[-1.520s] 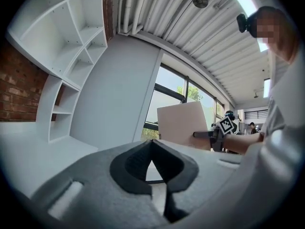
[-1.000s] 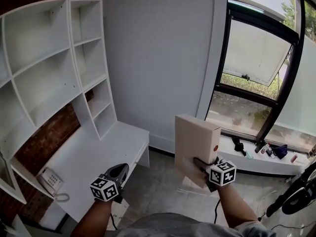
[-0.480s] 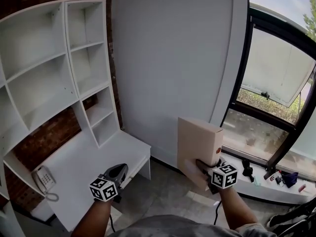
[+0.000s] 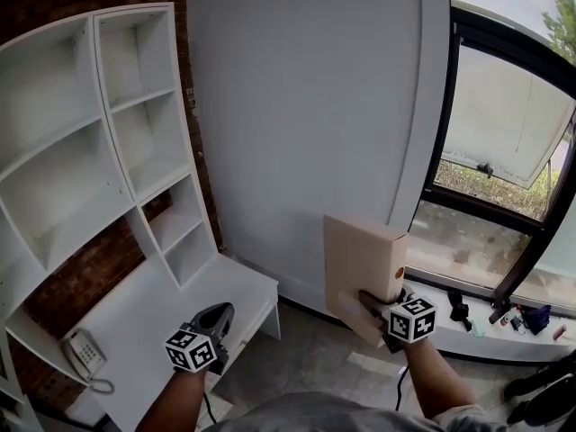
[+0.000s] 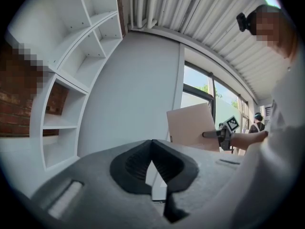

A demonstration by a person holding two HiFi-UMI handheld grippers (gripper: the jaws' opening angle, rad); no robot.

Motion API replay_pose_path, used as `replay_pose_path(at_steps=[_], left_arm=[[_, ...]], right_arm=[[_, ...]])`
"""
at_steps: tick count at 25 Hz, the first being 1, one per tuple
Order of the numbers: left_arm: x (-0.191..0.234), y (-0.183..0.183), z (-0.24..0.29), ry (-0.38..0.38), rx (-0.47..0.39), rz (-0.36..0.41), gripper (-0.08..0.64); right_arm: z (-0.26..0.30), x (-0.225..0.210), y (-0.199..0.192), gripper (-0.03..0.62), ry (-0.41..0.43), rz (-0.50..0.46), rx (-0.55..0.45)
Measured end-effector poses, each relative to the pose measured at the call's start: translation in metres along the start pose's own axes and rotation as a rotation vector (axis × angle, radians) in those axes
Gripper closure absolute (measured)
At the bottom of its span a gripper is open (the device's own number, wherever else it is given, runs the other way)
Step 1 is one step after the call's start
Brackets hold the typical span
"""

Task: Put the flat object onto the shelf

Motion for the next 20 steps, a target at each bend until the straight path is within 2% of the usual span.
replay_pose_path(at_steps=[5,11,17,20], left_arm=[[0.026,0.025,-0.019,0.043,-0.032,0.014,0.561],[0.053,0.061,-0.070,0.135,-0.107,0.032,0.561],[0.071,0.103,-0.144,0.274,-0.175,0.082,0.561],[0.083,0.114,-0.191,0.372,-0.206,0.086,0.561]], right_arm=[[0.013,0.012,0.032,0.287,0.000,-0.035,-0.016],[0.042,0.052,0.097,0.290,0.062,-0.144,-0.060],[0.073,0.122,0.169,0.291,0.173,-0.268,-0.123],[0.089,0.172,0.204,0.291,0.247,-0.340,-0.154]])
Point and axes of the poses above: the fingertips, and each gripper's own axes: z forward along the fingers, x to its left, y out of its top, the point moved 1 cm from there along -z, backward along the fingers, and after that the axes turned 13 degrees about x, right-handed, at the moved point
